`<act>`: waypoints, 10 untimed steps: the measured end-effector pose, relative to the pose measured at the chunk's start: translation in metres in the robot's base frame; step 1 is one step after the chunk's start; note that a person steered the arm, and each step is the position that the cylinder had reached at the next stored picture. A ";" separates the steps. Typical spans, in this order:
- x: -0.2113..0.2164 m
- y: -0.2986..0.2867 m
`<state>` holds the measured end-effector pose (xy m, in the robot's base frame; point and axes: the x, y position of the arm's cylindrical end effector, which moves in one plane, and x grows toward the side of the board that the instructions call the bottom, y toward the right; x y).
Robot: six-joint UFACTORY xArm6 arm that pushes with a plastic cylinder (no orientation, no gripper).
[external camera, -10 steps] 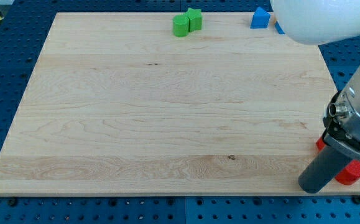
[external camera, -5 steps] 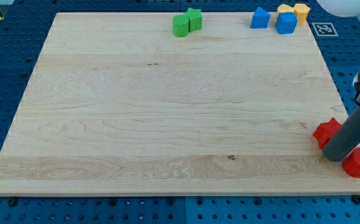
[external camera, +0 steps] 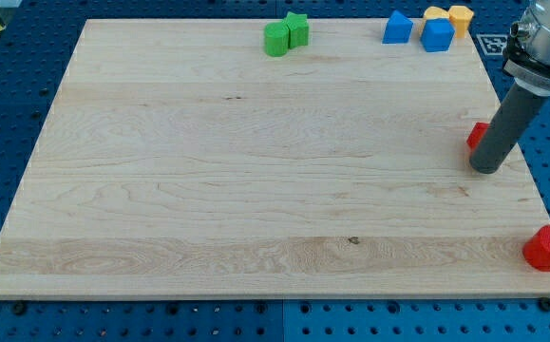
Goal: Push the red star to the yellow hexagon
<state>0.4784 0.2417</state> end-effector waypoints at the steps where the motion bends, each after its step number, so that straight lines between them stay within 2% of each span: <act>1: 0.011 0.010; 2: 0.010 0.013; 3: -0.014 0.013; 6: -0.128 0.013; 7: -0.148 0.013; 10: -0.153 0.028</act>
<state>0.3258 0.2698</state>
